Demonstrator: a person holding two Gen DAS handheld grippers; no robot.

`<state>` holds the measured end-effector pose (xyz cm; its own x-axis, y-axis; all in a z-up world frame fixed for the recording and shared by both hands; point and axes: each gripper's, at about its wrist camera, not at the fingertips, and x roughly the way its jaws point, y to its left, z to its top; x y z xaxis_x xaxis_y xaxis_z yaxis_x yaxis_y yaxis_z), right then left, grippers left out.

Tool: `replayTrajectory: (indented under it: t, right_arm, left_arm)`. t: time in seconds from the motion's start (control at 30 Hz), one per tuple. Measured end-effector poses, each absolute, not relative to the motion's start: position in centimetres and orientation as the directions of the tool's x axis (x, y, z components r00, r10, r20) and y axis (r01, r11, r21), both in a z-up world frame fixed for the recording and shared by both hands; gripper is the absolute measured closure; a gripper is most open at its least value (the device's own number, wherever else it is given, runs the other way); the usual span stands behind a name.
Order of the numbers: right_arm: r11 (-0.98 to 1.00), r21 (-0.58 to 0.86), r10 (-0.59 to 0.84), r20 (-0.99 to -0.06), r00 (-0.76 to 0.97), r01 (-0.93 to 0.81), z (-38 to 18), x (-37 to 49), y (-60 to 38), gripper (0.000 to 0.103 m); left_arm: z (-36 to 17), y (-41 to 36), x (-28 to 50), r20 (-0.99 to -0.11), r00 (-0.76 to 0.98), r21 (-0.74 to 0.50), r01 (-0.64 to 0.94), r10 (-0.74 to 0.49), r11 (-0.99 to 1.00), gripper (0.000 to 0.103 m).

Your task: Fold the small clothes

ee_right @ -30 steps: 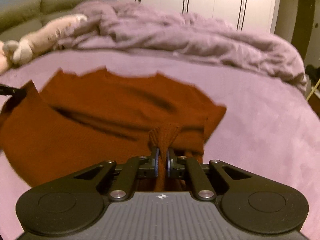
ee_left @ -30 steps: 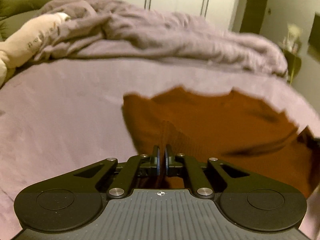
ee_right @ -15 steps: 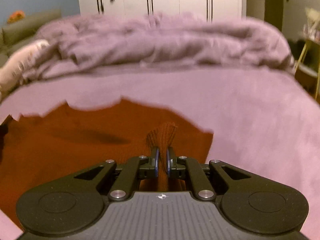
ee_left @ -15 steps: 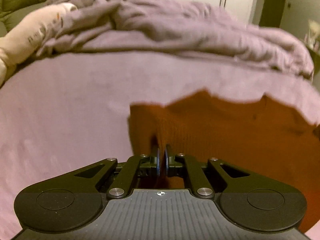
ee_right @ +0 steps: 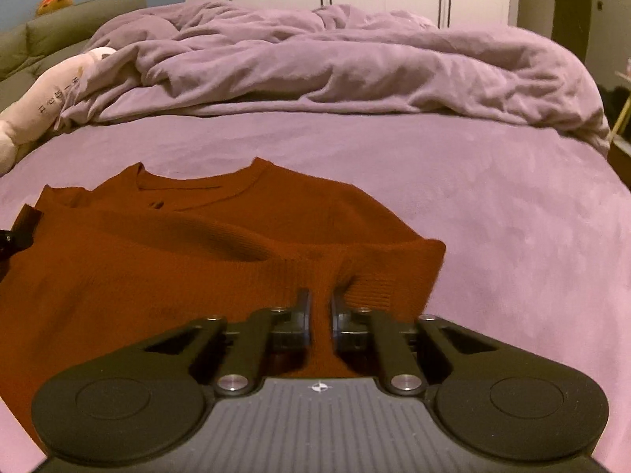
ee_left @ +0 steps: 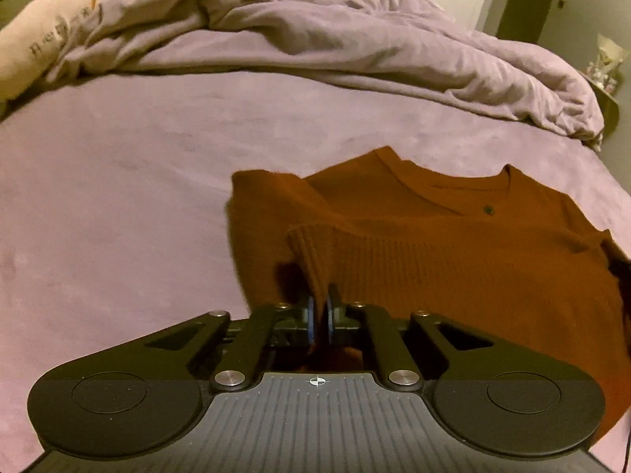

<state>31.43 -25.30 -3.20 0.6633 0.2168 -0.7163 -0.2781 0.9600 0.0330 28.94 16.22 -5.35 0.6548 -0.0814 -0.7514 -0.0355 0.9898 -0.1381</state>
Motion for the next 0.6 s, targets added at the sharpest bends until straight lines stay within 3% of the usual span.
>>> replayTrajectory:
  t: [0.17,0.3,0.43,0.6]
  right_arm:
    - [0.943,-0.119,0.175,-0.618,0.766,-0.312,-0.5,30.3,-23.5,0.096]
    - [0.951,-0.196,0.107,-0.522,0.846,-0.241,1.9,33.2,-21.9,0.097]
    - [0.958,-0.252,-0.002,-0.477,0.879,-0.135,1.2,37.6,-20.2,0.097]
    - [0.955,-0.294,-0.125,-0.542,0.831,-0.048,-3.7,41.3,-19.6,0.103]
  left_arm:
    - [-0.5,16.4,29.0,-0.668,0.744,-0.112,-0.079,-0.016,0.991,0.097]
    - [2.0,15.5,32.7,-0.591,0.799,-0.014,-0.141,0.105,0.99,0.097]
    - [0.0,14.3,37.4,-0.565,0.805,0.021,-0.203,0.179,0.979,0.096]
    - [-5.6,13.0,40.3,-0.594,0.763,0.11,-0.238,0.256,0.965,0.096]
